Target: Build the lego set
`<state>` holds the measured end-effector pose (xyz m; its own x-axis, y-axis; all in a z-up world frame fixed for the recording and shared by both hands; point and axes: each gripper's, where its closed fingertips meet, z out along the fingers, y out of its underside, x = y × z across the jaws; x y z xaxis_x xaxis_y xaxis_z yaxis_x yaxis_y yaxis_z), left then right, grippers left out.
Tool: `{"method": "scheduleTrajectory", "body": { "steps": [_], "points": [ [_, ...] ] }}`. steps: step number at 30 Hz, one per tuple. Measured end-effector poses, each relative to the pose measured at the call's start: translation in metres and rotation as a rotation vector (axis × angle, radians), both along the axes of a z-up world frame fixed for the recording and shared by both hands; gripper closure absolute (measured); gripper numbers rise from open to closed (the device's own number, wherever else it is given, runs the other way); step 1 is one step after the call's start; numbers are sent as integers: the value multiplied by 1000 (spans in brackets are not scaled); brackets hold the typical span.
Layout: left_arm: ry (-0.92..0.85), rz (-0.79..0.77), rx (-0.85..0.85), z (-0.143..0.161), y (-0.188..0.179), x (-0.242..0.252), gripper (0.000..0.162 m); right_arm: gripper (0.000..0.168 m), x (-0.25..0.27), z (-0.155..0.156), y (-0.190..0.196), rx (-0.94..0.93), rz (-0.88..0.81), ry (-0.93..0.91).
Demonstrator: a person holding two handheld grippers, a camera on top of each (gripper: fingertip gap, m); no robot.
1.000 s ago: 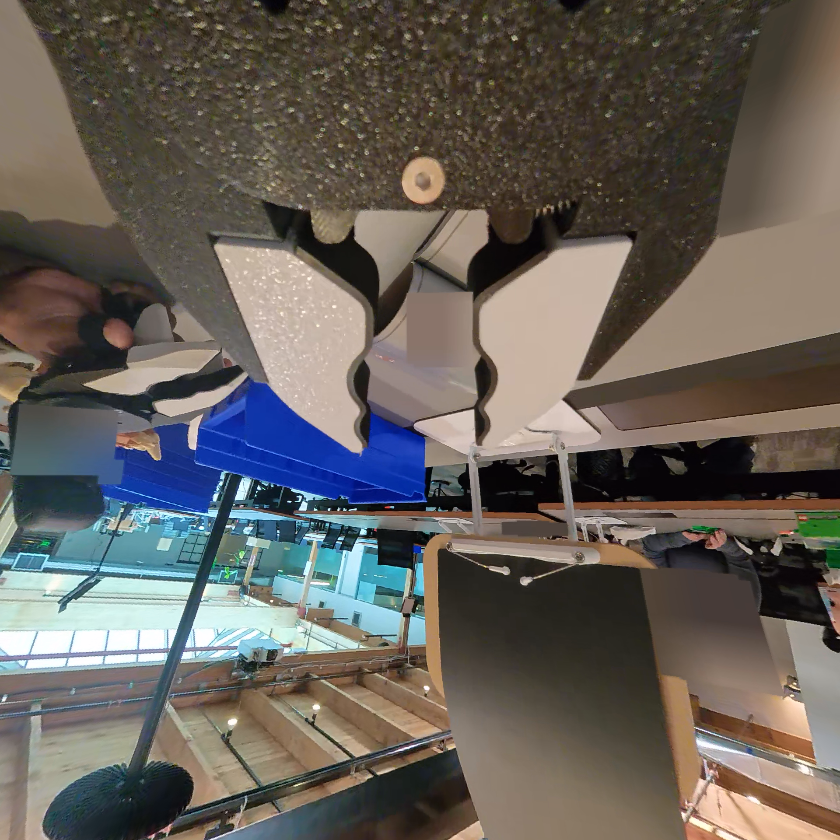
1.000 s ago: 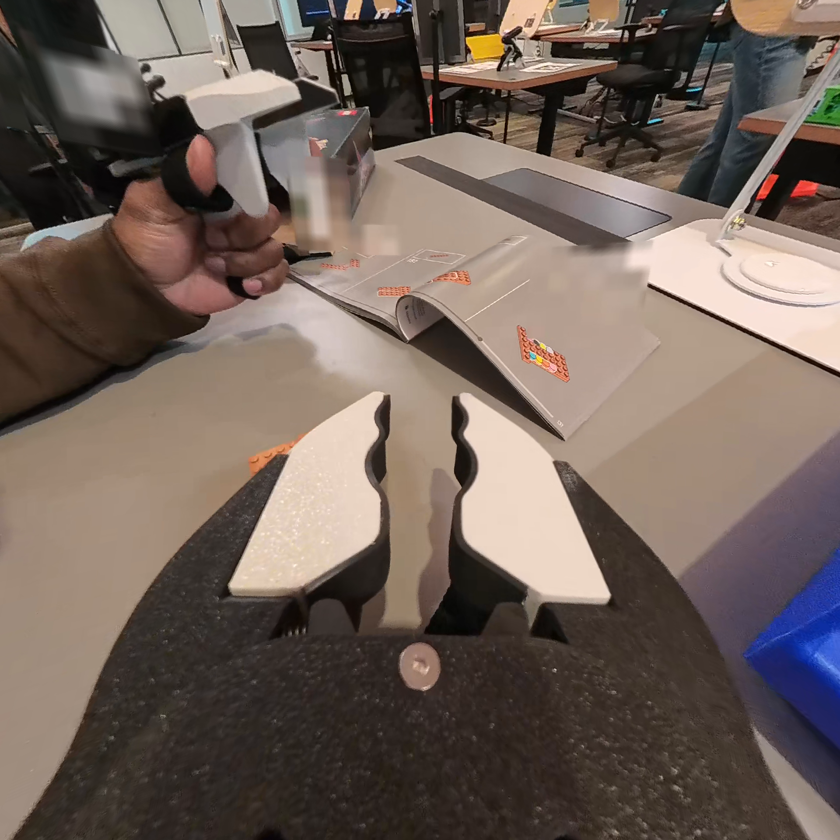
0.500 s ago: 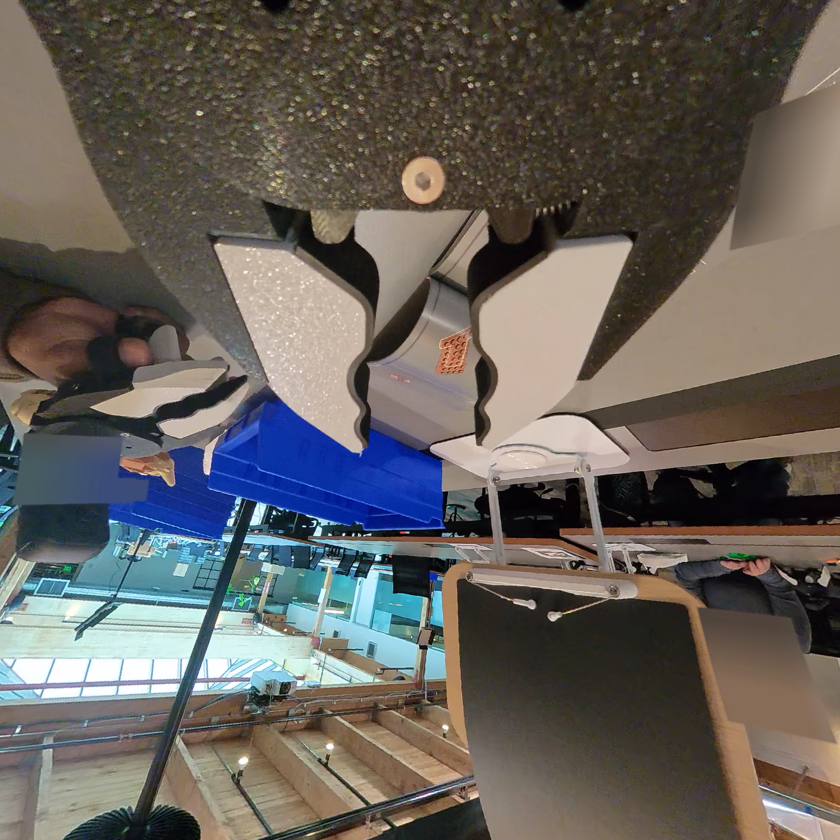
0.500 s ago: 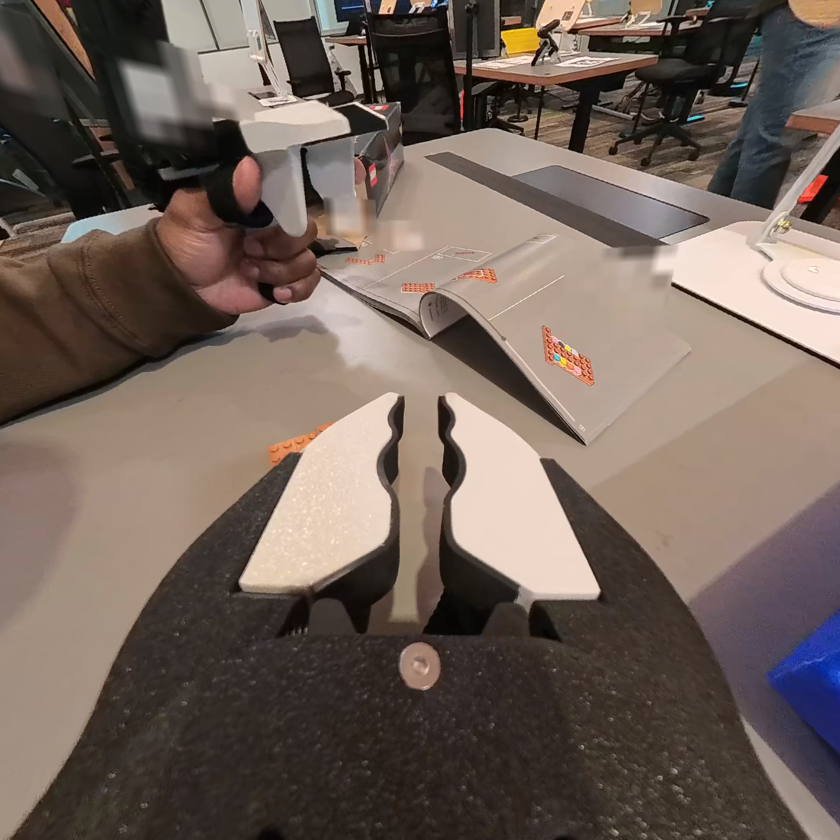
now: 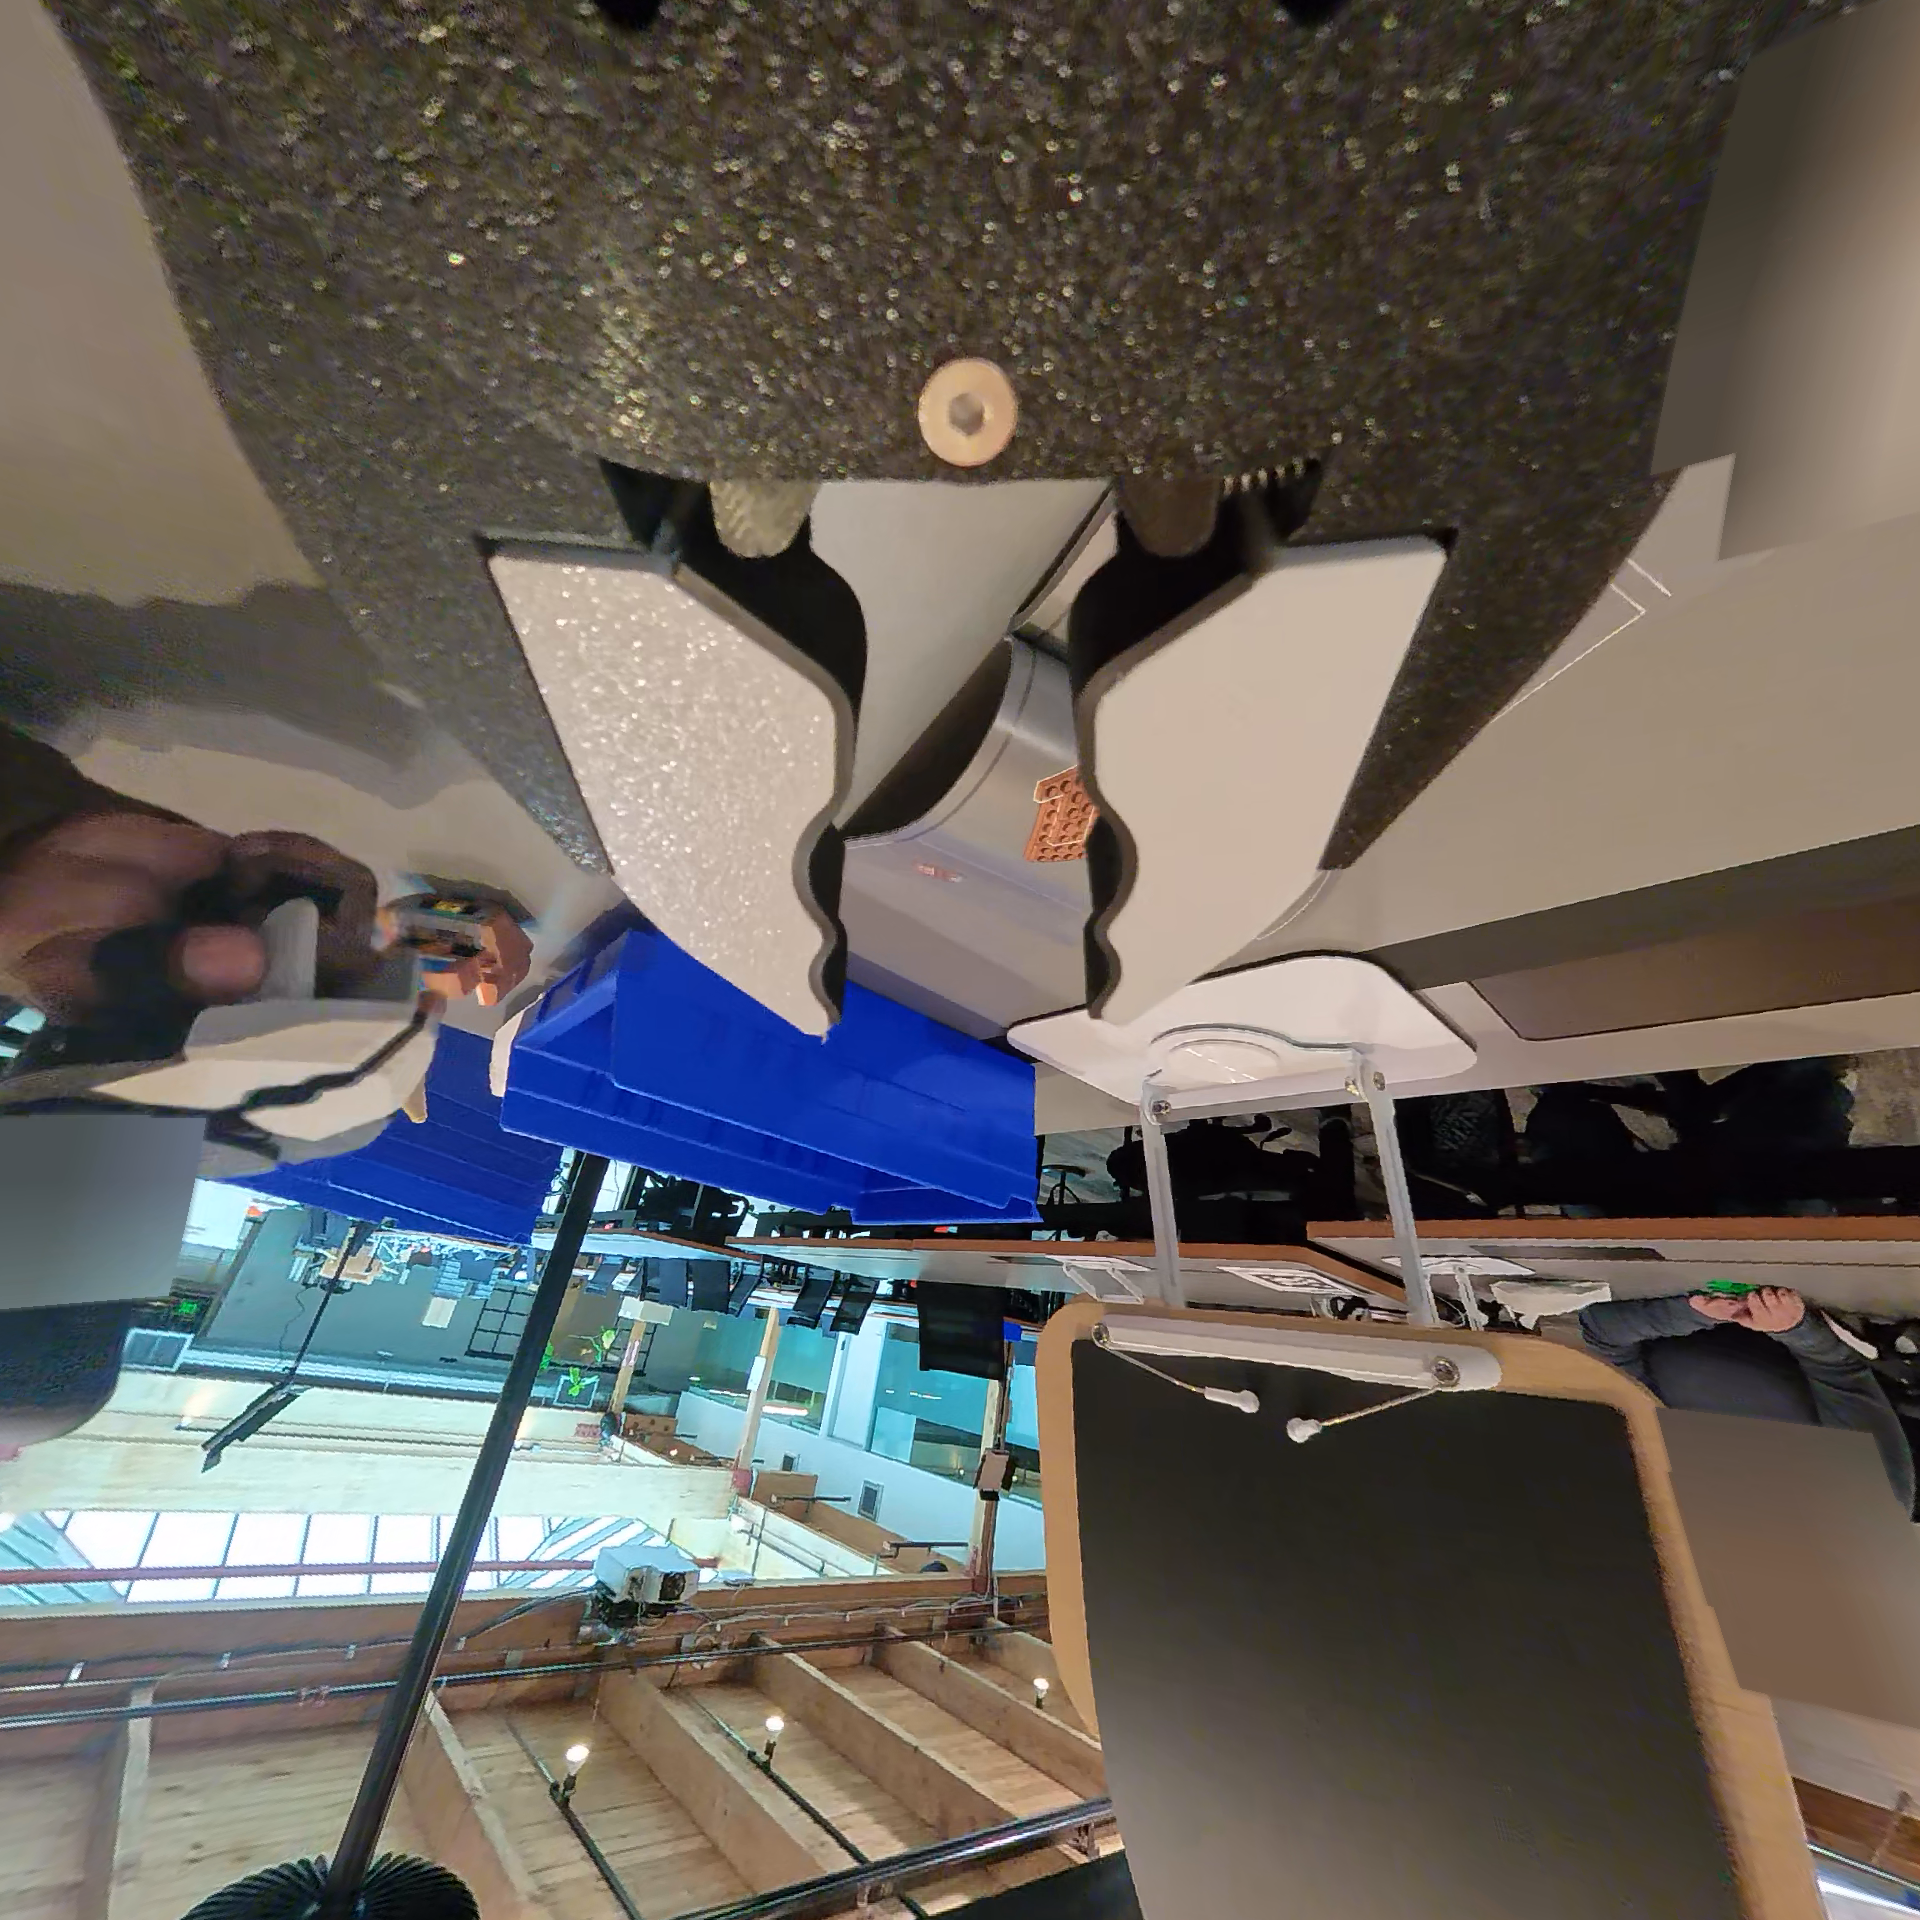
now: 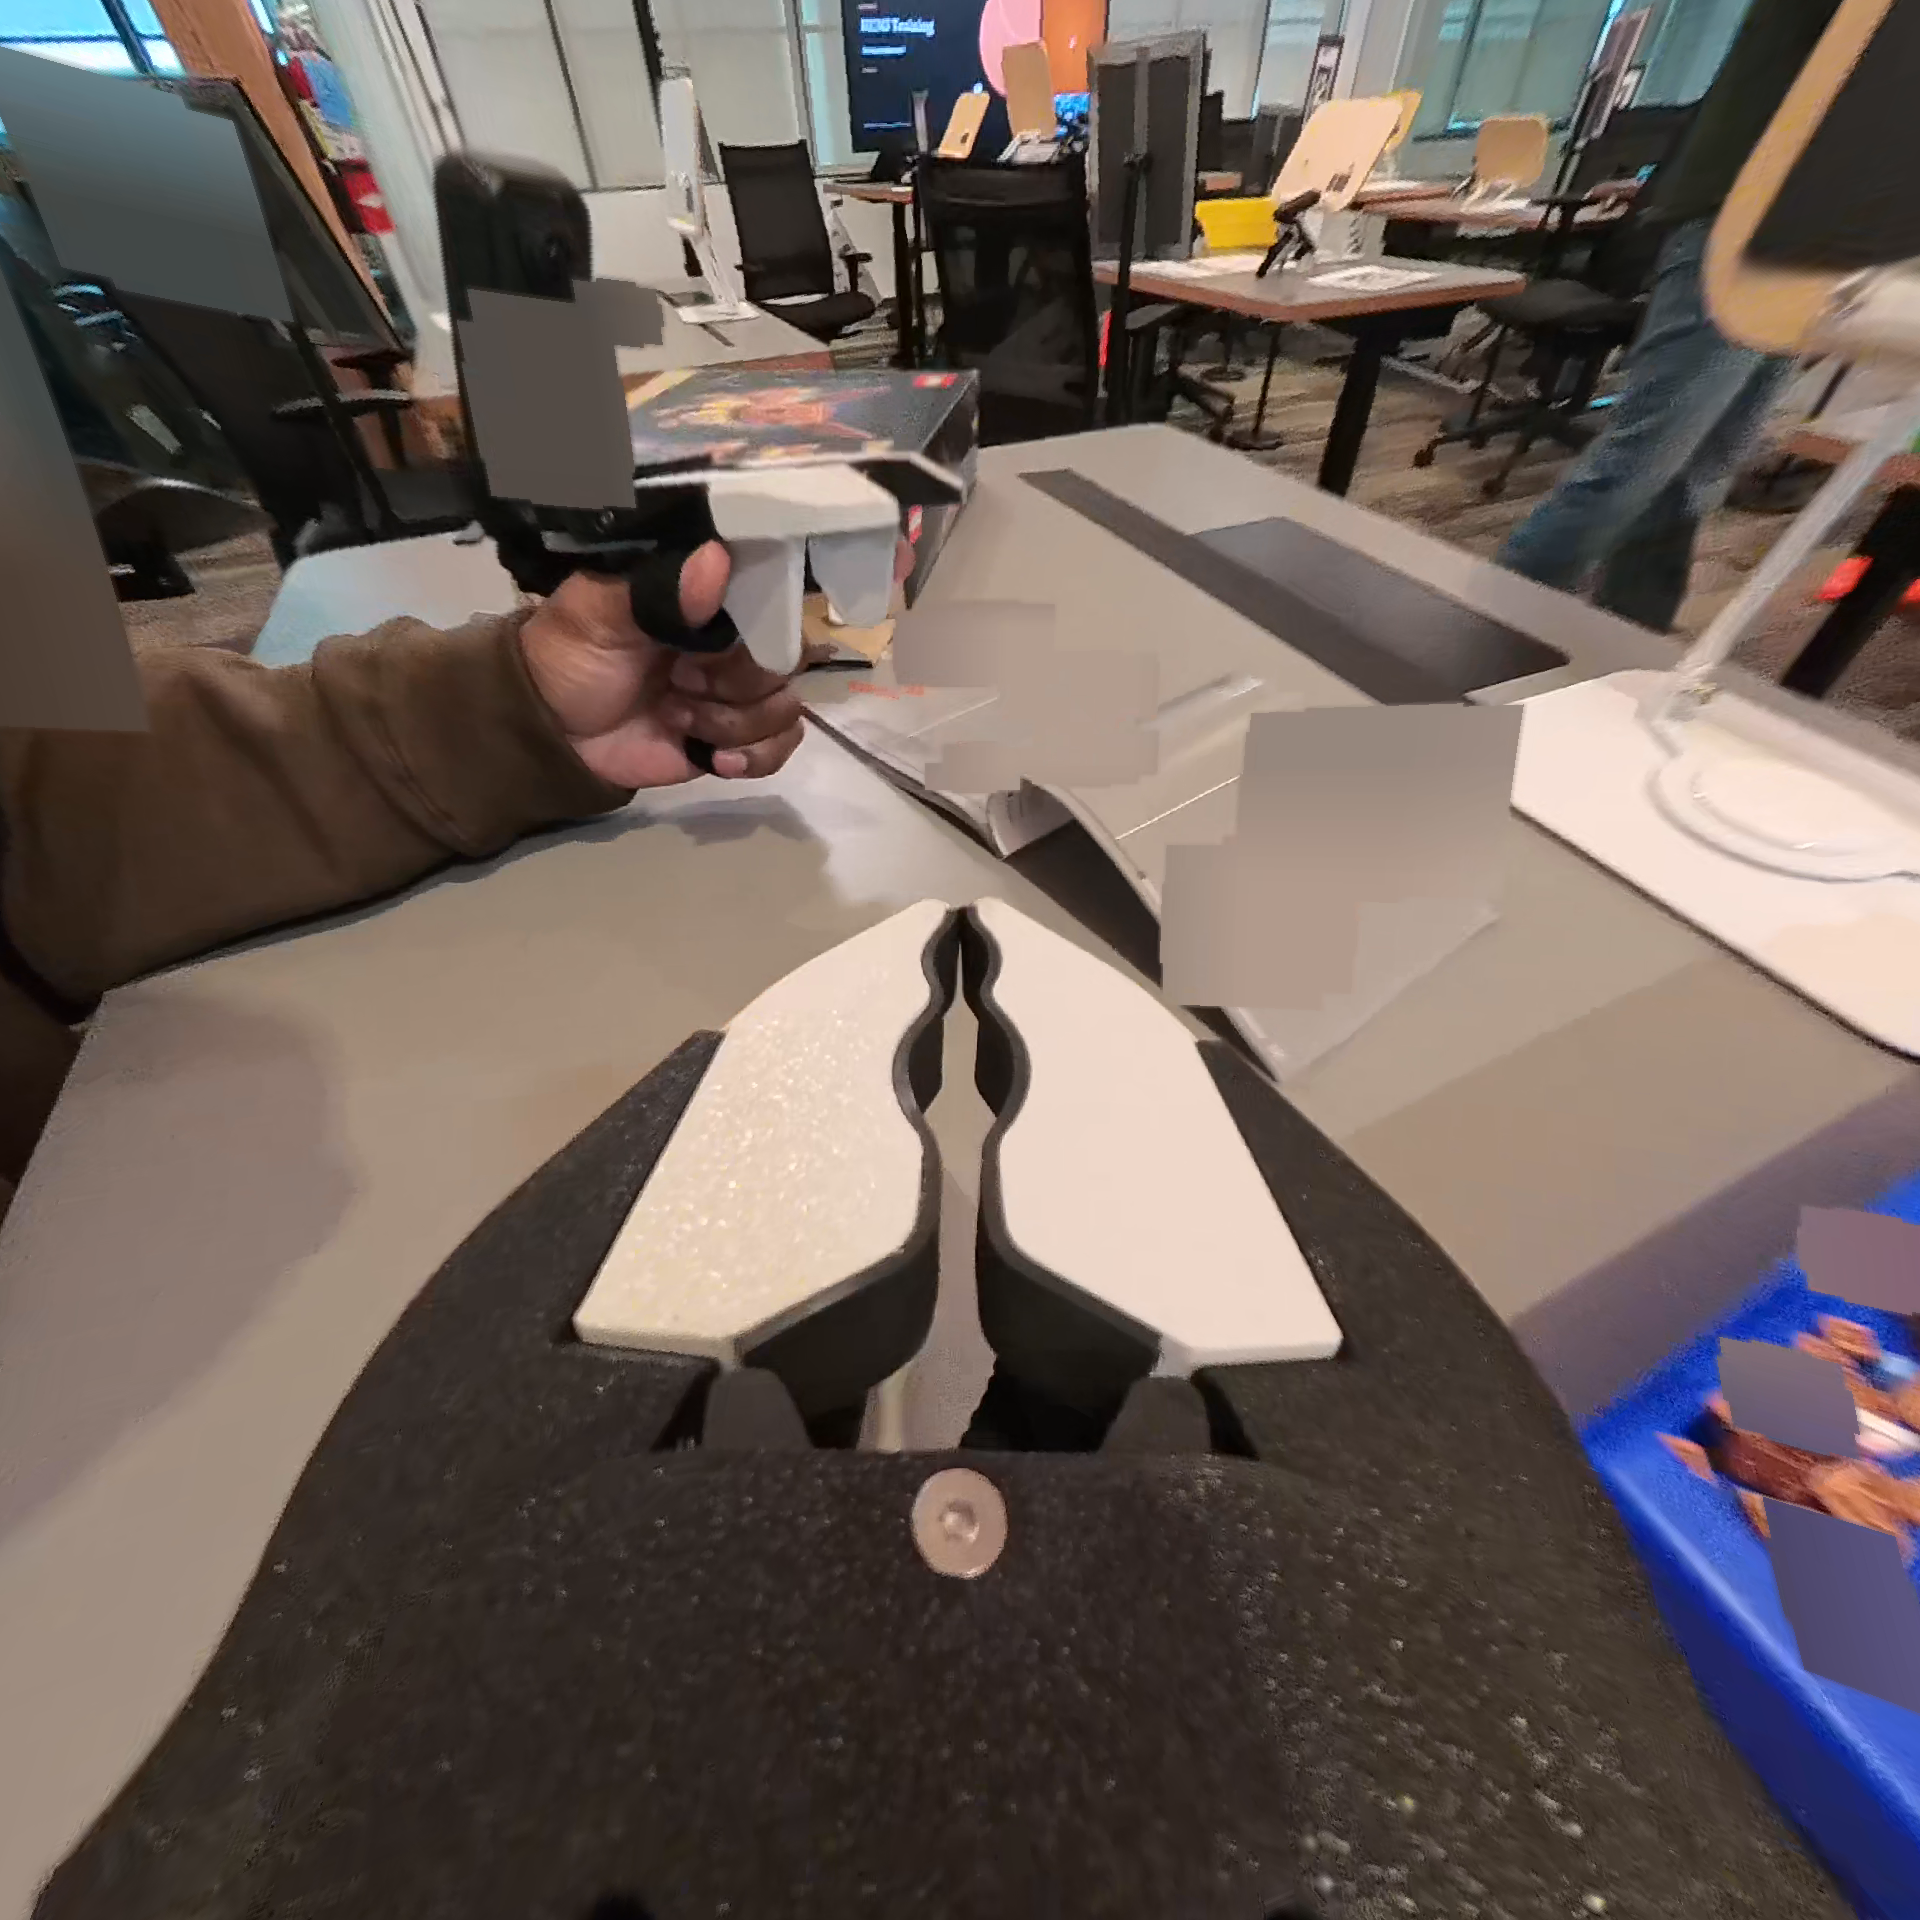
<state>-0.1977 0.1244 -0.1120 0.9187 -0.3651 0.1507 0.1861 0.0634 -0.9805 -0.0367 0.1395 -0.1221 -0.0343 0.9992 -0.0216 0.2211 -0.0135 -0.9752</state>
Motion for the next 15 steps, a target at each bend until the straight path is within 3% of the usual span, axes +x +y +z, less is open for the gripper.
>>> {"method": "scheduleTrajectory", "body": {
  "steps": [7, 15],
  "points": [
    [18, -29, -4, -2, 1, 10, 118, 168, 86, 28, 46, 145, -84, -169],
    [38, -52, -17, -8, 4, 18, 118, 167, 147, 22, 116, 218, -41, -464]
  ]
}}
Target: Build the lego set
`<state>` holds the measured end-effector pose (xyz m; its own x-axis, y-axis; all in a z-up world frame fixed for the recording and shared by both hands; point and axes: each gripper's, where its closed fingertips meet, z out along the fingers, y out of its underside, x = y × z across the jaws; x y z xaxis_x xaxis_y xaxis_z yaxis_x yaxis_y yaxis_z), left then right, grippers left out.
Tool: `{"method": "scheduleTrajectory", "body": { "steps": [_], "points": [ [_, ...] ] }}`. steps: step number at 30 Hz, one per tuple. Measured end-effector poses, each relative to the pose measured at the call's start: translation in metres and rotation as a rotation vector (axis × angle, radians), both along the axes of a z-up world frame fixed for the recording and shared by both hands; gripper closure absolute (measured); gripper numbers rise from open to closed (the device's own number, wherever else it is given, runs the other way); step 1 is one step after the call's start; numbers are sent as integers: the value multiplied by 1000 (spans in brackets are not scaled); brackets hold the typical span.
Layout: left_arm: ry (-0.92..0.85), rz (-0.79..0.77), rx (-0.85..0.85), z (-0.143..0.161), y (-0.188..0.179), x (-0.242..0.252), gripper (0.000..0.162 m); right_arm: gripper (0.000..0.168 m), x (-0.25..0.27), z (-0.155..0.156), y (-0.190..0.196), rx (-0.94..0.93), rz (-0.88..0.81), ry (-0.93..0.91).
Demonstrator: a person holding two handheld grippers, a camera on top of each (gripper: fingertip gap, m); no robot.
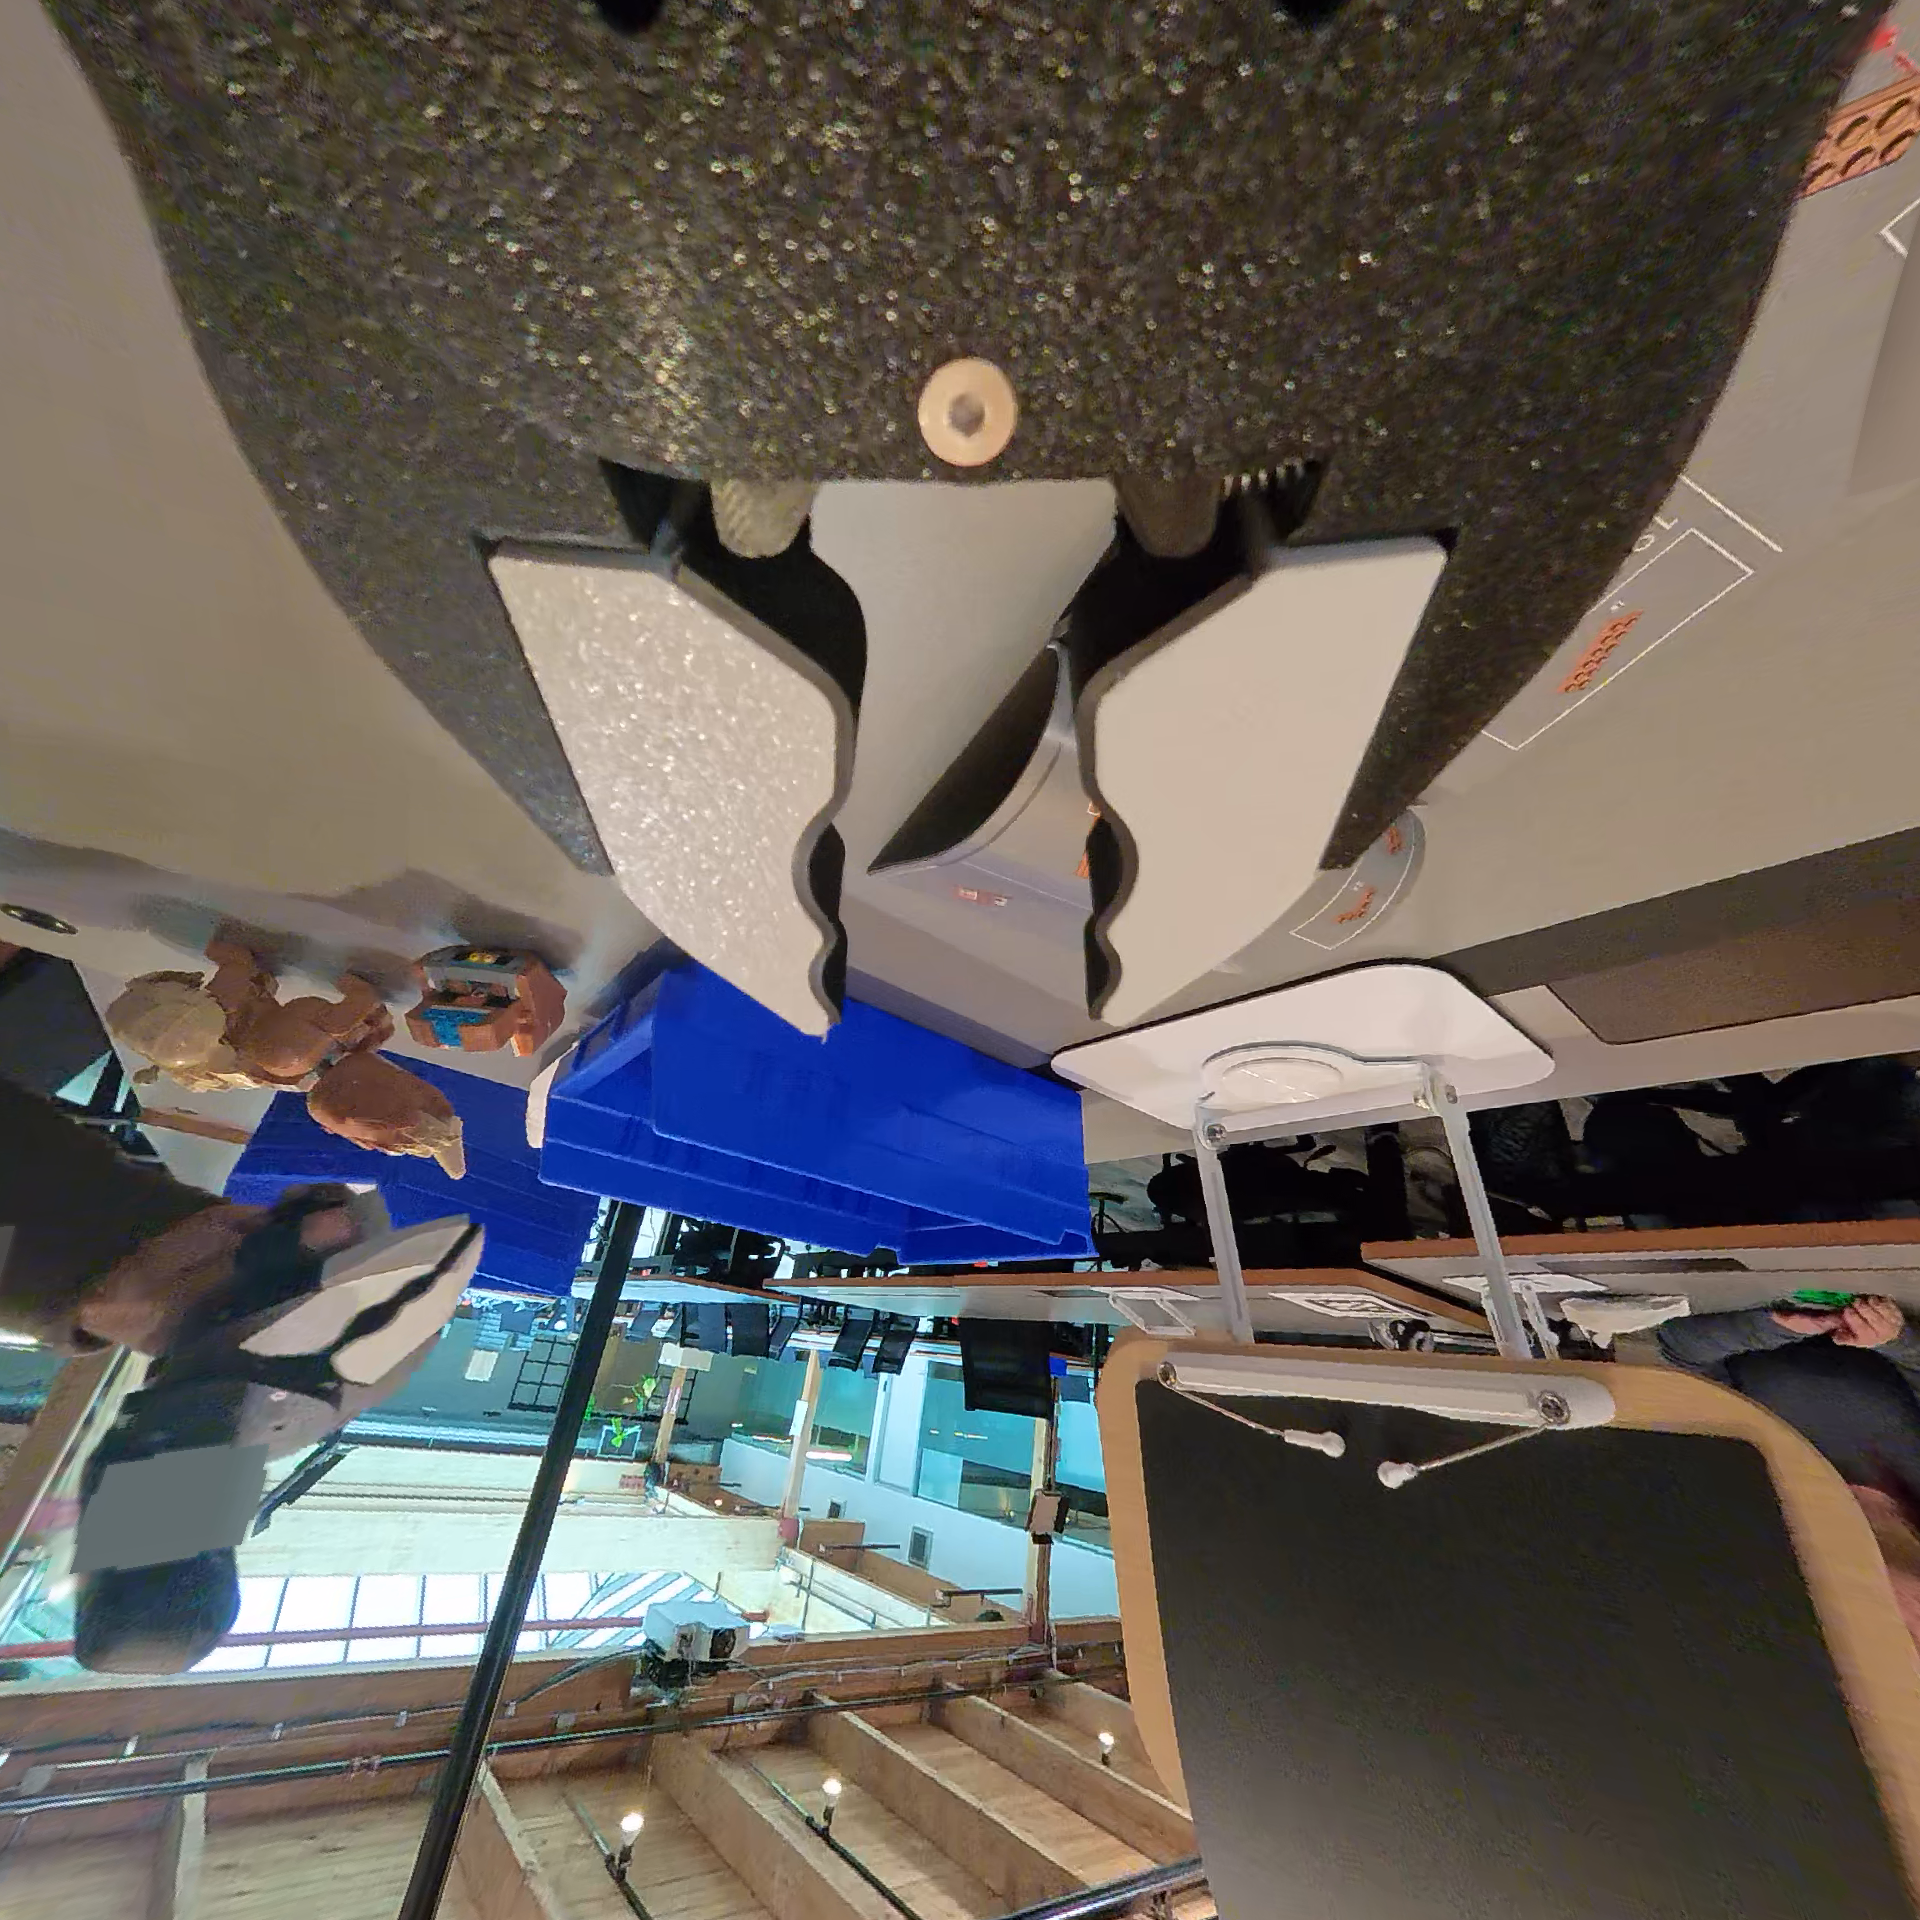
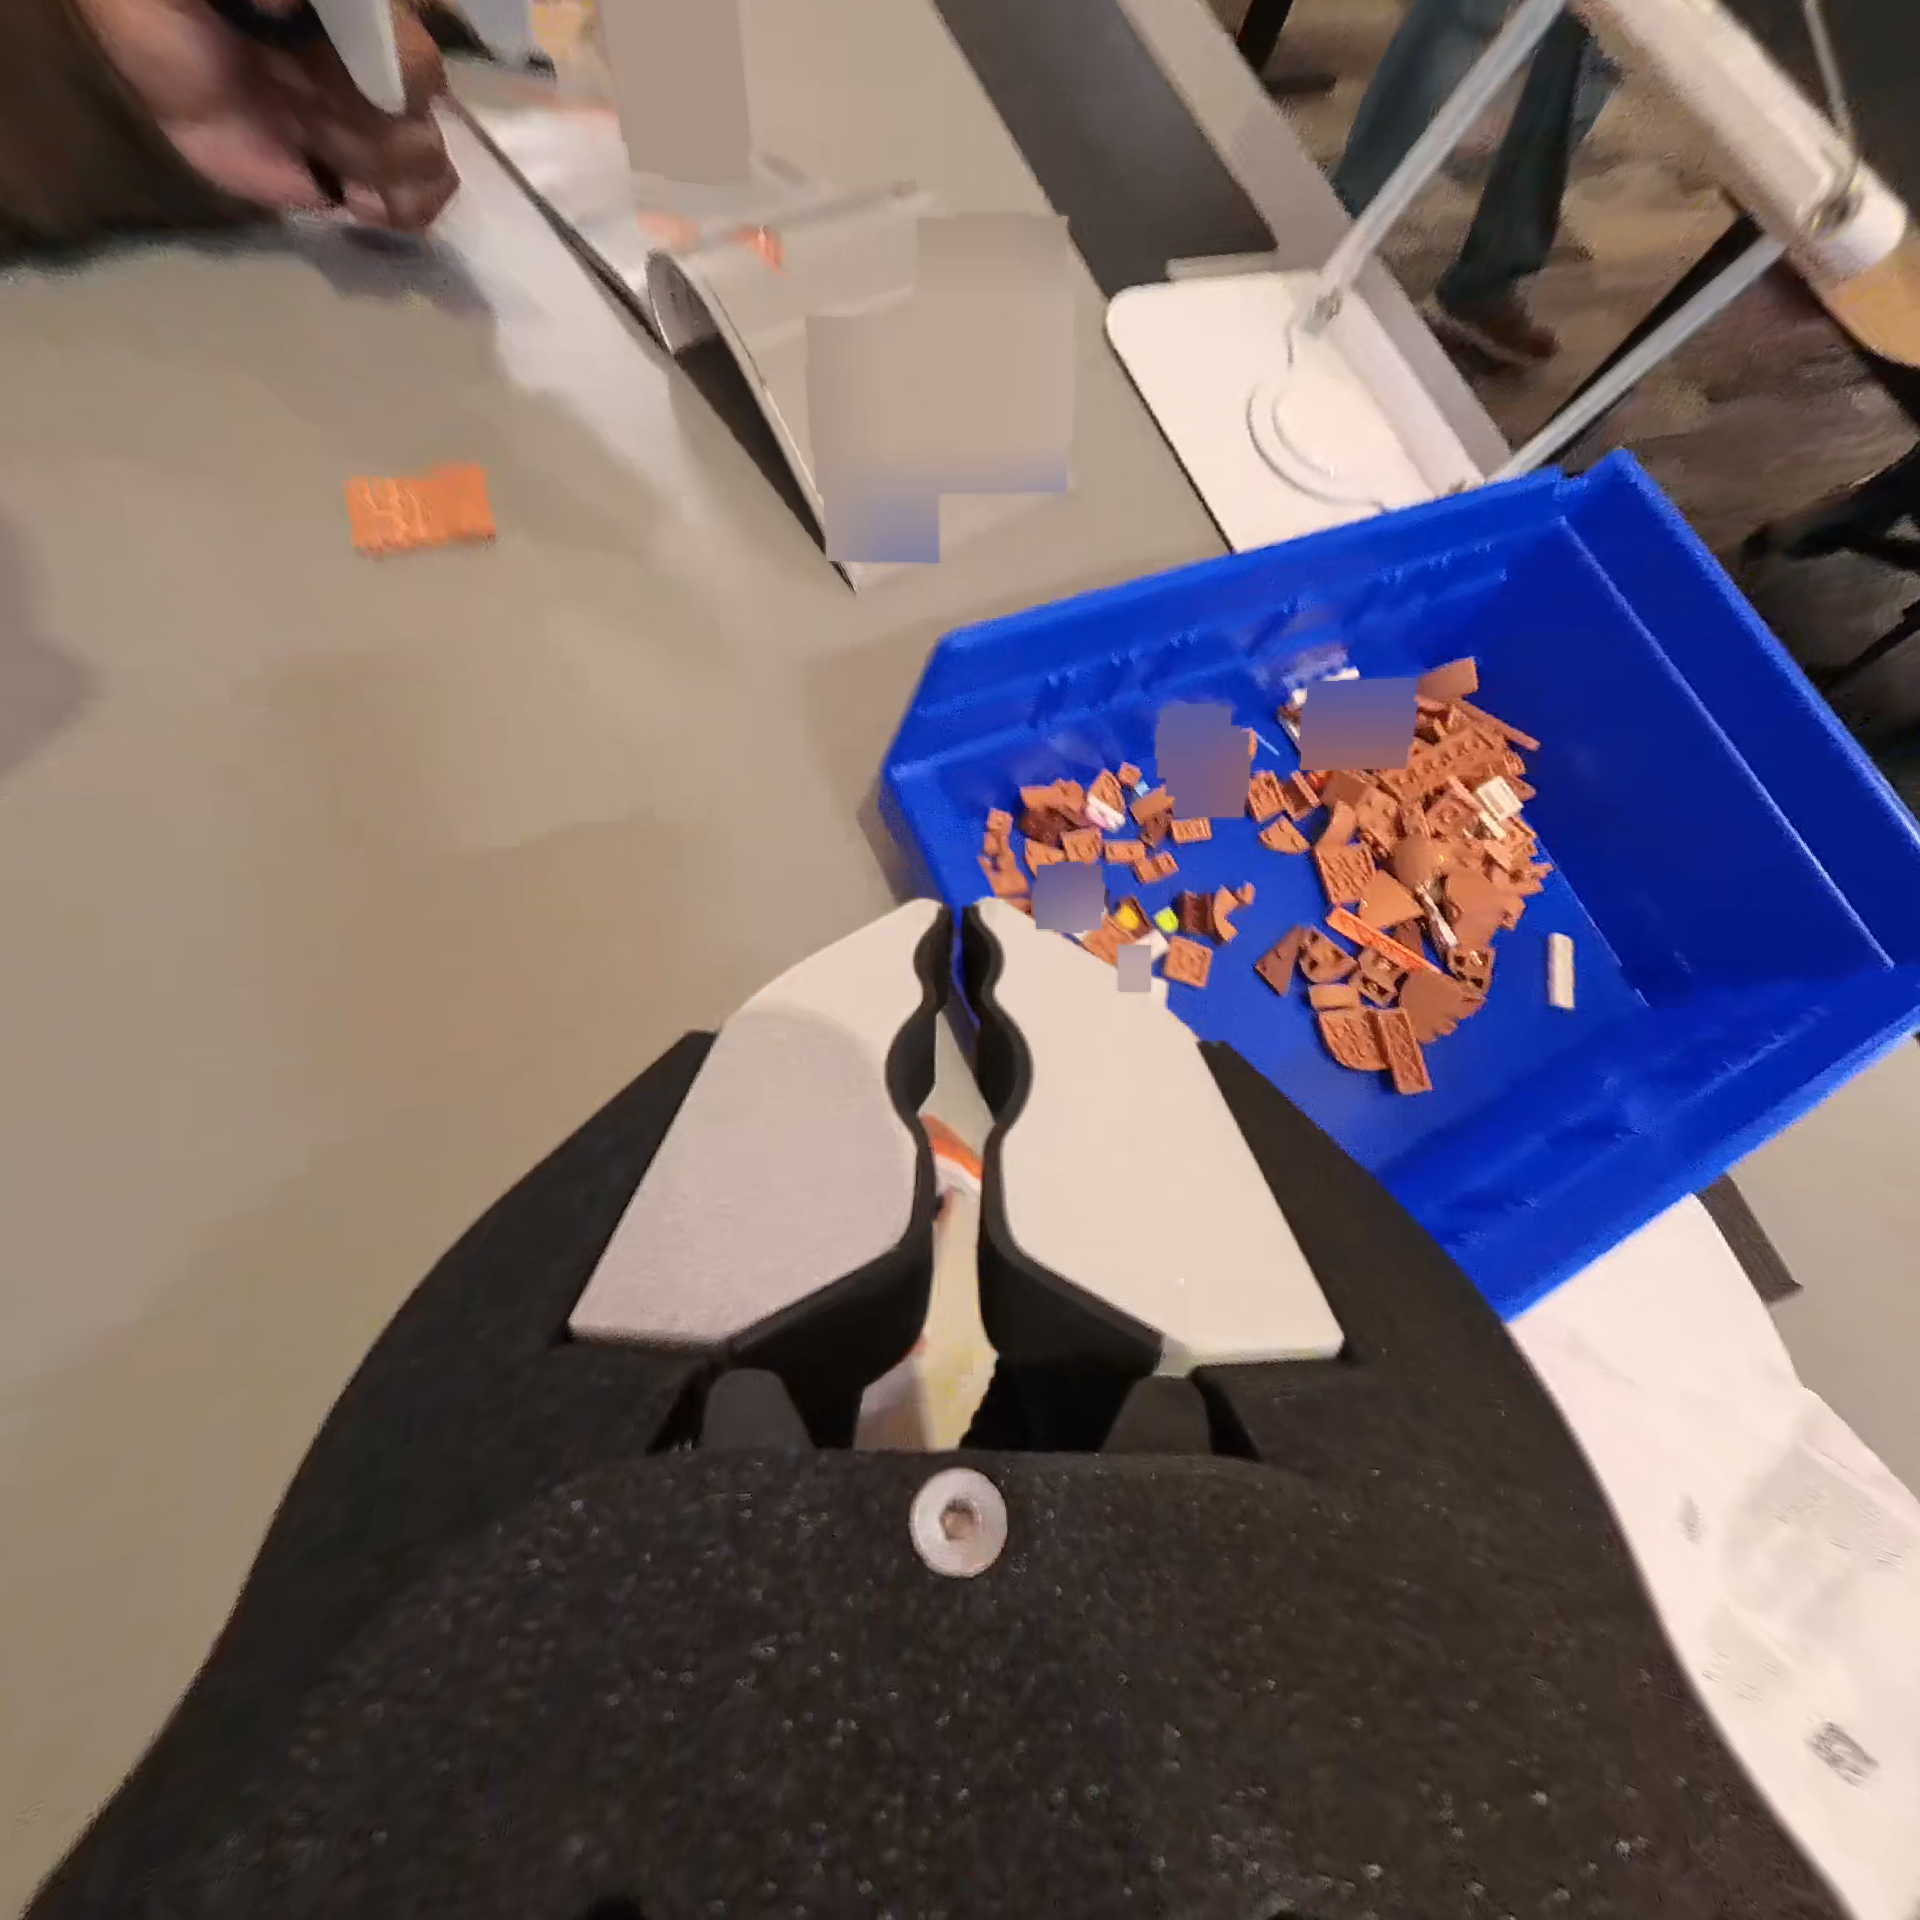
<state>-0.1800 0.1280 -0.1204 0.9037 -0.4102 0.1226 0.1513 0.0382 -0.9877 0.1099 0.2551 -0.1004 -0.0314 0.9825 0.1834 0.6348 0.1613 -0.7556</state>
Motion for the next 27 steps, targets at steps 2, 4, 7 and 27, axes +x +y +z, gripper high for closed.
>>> {"method": "scheduleTrajectory", "body": {
  "steps": [2, 4, 7, 27],
  "points": [
    [5, -1, 0, -1, 0, 1, 118, 165, 3, -4, 15, -8, 19, -50],
    [9, 0, -1, -2, 1, 1, 118, 164, 4, -7, 31, 3, 33, -93],
    [11, 2, -5, -3, 2, 2, 118, 159, -4, -10, 57, 23, 49, -148],
    [-13, -23, -34, -8, 4, -1, 118, 152, -106, -103, 204, 285, 436, -636]
  ]
}}
